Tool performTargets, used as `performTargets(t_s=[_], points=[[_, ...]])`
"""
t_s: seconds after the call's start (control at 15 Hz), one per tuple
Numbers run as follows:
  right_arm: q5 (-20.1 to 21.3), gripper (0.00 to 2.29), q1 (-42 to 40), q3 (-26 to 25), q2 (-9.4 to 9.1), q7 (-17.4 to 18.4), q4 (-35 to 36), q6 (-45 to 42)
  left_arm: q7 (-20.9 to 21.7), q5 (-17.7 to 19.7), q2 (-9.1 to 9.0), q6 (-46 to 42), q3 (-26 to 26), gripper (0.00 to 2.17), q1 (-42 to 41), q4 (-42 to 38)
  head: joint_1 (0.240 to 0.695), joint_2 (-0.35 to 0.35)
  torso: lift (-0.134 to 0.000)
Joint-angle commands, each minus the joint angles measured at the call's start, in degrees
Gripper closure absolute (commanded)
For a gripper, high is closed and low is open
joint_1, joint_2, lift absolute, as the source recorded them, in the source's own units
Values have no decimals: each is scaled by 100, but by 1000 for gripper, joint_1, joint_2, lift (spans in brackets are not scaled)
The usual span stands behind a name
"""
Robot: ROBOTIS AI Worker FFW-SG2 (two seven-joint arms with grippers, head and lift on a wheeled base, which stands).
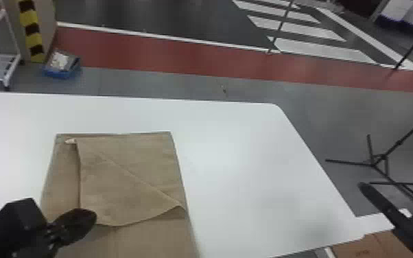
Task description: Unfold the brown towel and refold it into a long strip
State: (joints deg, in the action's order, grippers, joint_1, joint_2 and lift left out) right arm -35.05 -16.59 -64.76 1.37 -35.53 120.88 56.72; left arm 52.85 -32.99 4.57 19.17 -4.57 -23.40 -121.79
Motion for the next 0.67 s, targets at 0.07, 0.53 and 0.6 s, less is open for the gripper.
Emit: performTargets(t_s=[0.07,0.53,0.6], points=[[-2,83,6,7,-23,2,102,107,-29,56,0,12,132,2067,-113,-328,695,-350,-123],[42,83,-3,7,-32,-59,58,125,129,144,0,30,404,1855,-236,-380,695,-350,-123],[42,83,-3,-2,-32,-68,58,125,94,109,18,-40,281,1386,-288,-371,695,-350,-123]])
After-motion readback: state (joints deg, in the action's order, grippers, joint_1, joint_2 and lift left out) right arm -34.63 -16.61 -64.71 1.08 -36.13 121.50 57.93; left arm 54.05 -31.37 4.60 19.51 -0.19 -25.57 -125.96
